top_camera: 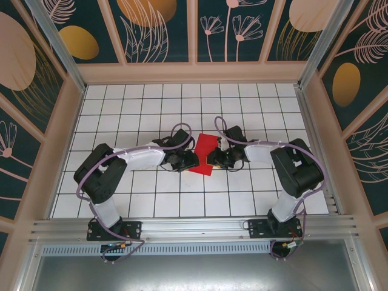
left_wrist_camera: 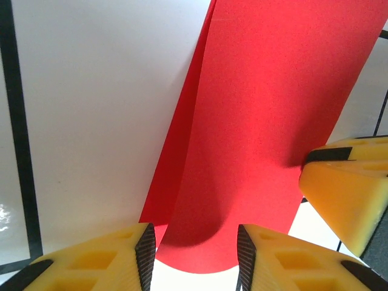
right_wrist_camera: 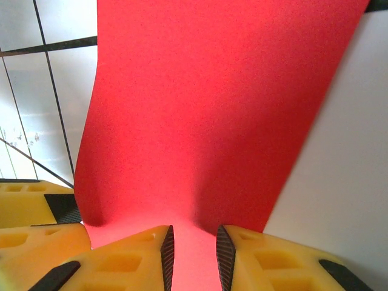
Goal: Fold a paper plane with a square sheet of paper (pick it up from the middle)
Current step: Fold the triangle a second time at the center of the table.
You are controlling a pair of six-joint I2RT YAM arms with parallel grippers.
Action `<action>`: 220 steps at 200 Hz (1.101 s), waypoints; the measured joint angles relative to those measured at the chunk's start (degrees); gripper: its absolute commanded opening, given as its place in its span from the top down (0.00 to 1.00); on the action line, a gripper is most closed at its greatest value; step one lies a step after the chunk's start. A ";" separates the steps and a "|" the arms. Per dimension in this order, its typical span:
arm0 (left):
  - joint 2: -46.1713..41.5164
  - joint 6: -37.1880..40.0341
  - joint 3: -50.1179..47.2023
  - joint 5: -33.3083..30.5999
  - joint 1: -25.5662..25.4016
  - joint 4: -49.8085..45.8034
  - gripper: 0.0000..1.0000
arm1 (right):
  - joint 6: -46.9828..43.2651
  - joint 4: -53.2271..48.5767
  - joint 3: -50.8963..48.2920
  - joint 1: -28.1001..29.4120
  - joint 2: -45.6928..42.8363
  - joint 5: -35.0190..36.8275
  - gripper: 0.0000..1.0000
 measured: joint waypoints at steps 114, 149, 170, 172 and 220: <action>-0.04 2.60 -1.33 7.91 2.36 9.88 0.52 | 0.00 -0.02 0.00 0.00 0.02 -0.02 0.70; 0.13 3.65 -1.33 9.79 3.50 12.02 0.53 | 0.00 -0.11 0.07 0.00 0.02 0.00 0.70; 0.57 4.28 -1.33 10.64 3.96 12.74 0.58 | -0.02 -0.15 0.11 0.00 0.09 -0.02 0.70; 0.63 4.24 -1.36 10.64 4.00 12.74 0.58 | -0.02 -0.17 0.11 0.00 0.09 -0.02 0.70; 3.06 4.46 -1.42 11.02 4.66 12.87 0.66 | -0.04 -0.59 0.44 0.00 -0.11 -0.15 0.70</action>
